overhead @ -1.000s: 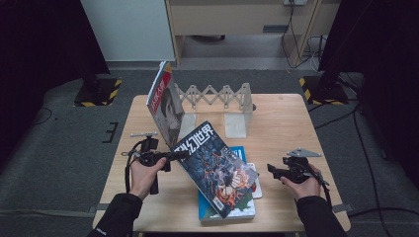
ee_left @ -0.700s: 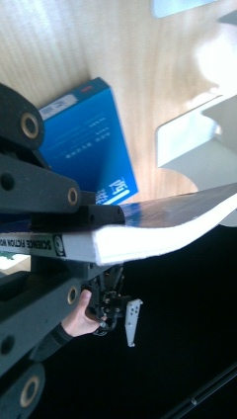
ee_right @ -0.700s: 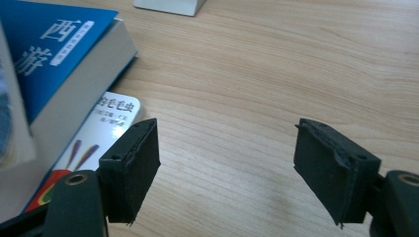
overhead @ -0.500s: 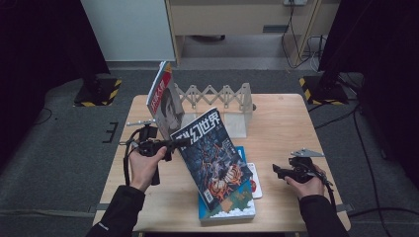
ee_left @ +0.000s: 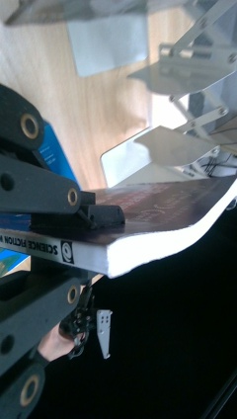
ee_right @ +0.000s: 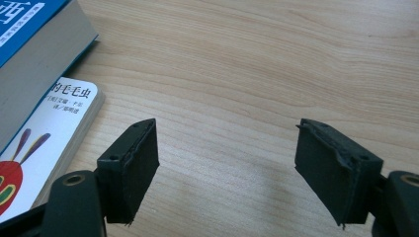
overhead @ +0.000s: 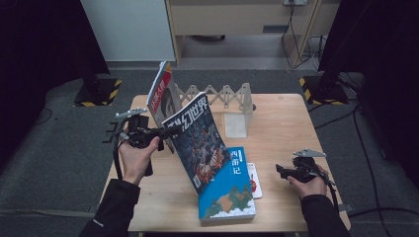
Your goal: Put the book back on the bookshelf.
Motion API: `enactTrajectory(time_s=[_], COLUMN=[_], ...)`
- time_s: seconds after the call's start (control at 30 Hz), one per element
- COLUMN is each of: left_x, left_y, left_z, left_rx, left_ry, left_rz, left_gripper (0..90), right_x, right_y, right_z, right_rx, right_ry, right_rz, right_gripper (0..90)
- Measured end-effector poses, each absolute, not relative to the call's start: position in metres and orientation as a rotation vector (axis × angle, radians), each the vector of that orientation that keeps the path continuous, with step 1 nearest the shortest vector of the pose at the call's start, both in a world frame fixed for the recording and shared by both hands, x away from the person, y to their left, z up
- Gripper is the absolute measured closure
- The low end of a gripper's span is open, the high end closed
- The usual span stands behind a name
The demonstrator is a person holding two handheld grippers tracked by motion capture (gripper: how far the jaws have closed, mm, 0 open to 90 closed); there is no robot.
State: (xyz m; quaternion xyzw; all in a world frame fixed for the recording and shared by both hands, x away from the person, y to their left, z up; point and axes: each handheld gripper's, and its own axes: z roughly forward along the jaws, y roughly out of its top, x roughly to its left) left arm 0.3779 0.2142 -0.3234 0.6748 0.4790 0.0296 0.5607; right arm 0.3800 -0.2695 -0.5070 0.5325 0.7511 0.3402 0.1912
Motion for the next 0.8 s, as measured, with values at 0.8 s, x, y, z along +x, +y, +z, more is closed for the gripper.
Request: enactTrajectory(time_s=[0.8], left_x=[0.39], left_y=[0.257], left_z=[-0.297], left_rx=[1.528], left_ry=[1.257], left_rz=[0.376], left_gripper=[81.9], right_x=[0.382], right_y=[-0.272], right_z=[-0.509], right_rx=[1.485], right_ry=[2.119], right_rz=[0.929], right_gripper=[24.4])
